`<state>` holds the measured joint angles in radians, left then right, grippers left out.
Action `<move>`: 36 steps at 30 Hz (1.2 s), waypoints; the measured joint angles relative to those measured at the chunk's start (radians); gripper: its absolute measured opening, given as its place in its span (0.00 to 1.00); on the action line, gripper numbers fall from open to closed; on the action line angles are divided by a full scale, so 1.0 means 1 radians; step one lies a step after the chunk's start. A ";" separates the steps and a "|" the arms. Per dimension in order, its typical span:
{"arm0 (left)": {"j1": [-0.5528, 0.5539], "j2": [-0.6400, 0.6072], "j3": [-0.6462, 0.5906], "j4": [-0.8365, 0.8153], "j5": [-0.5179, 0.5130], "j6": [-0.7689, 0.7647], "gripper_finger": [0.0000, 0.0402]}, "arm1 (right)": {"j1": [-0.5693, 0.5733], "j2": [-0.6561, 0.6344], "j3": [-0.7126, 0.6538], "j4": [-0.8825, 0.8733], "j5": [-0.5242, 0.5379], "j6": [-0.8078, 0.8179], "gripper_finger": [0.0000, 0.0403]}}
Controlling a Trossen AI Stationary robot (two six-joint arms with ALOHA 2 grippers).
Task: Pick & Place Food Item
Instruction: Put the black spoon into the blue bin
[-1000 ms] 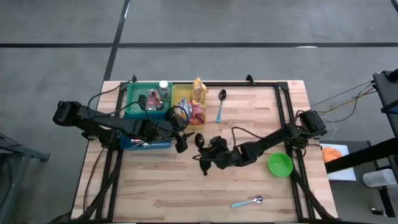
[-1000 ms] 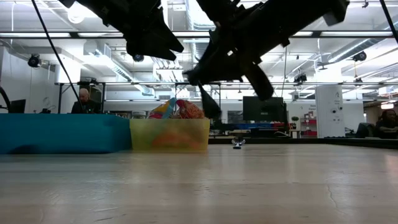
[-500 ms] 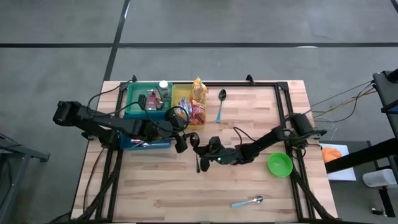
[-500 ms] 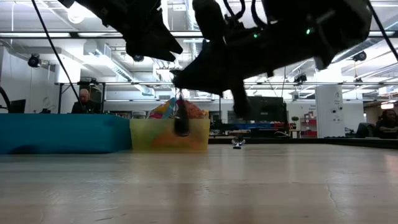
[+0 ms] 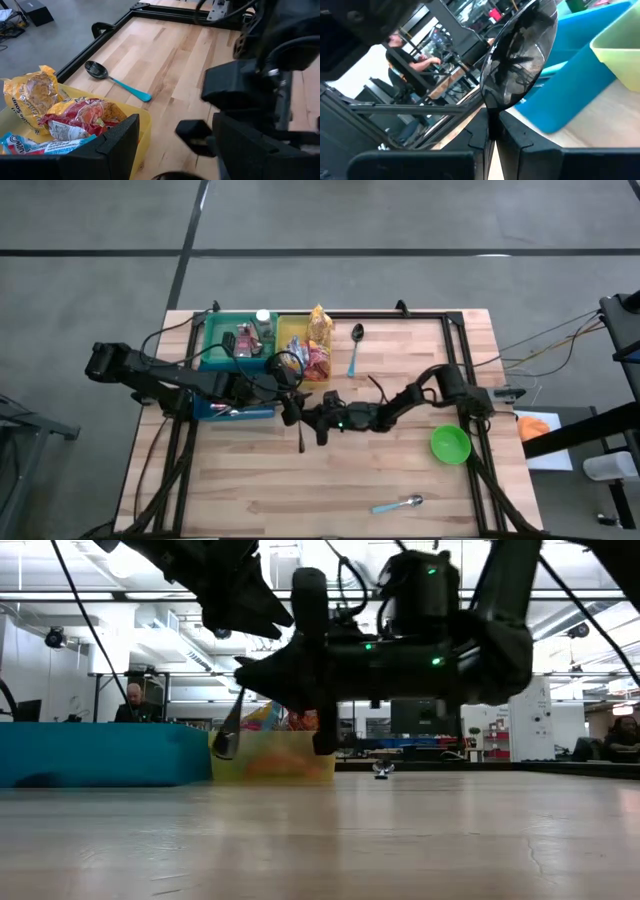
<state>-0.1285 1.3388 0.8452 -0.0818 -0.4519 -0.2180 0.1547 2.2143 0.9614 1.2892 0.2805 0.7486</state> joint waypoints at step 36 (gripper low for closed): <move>-0.001 0.000 0.000 -0.001 0.000 0.002 0.63 | -0.024 -0.035 0.389 -1.212 -0.064 0.262 0.05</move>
<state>-0.1291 1.3388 0.8452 -0.0831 -0.4522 -0.2165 0.1310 2.1792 1.3506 0.0772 0.2169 1.0105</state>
